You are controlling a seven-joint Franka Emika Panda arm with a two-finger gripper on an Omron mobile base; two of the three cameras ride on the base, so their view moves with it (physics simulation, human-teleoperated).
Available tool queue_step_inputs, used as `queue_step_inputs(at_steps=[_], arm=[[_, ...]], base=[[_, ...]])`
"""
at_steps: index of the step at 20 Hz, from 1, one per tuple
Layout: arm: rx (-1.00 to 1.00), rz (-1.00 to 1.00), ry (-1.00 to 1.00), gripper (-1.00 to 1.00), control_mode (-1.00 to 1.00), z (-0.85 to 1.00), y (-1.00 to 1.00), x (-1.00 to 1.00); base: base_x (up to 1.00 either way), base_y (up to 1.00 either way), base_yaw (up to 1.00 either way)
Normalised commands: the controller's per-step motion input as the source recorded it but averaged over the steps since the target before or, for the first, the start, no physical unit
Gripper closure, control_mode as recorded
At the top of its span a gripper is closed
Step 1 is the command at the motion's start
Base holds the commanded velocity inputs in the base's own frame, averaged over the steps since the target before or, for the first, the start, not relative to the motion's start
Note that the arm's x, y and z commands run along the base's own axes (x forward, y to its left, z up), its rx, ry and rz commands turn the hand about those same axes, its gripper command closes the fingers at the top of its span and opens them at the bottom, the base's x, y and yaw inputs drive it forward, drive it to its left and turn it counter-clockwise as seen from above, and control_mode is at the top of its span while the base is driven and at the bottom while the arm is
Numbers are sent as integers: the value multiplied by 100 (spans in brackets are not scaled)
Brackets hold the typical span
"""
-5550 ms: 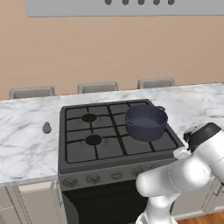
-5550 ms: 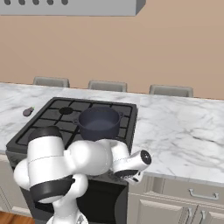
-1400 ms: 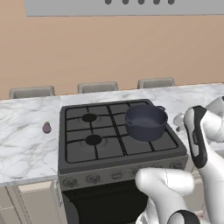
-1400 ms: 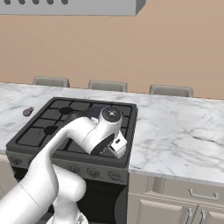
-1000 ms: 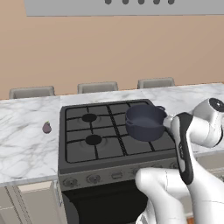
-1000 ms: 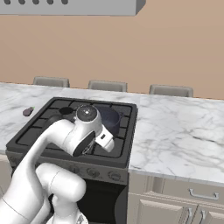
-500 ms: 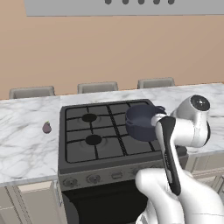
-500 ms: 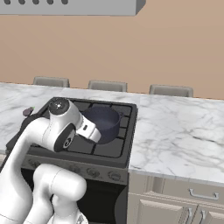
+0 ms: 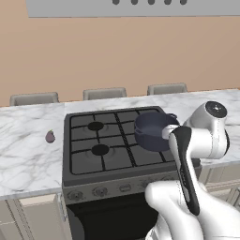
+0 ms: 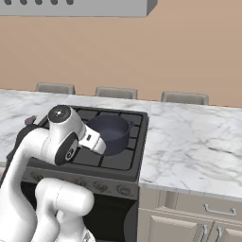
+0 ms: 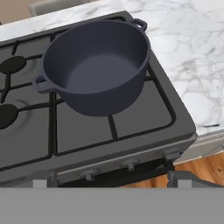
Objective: Turn on the burner for the pot on the stove. Wait thirty seconds for the pot to heat up. Then add the eggplant to the pot.
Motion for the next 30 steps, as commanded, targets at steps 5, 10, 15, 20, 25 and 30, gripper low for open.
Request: queue_step_inputs(at_steps=[5, 10, 15, 20, 25, 30], arm=[[0, 4, 0, -100, -100, 0, 0, -2], [0, 0, 0, -100, -100, 0, 0, 0], [0, 0, 0, -100, -100, 0, 0, 0], [0, 0, 0, -100, -100, 0, 0, 0], [0, 0, 0, -100, -100, 0, 0, 0], [0, 0, 0, -100, -100, 0, 0, 0]], base=[[0, 0, 0], [0, 0, 0], [0, 0, 0], [0, 0, 0], [0, 0, 0], [0, 0, 0]])
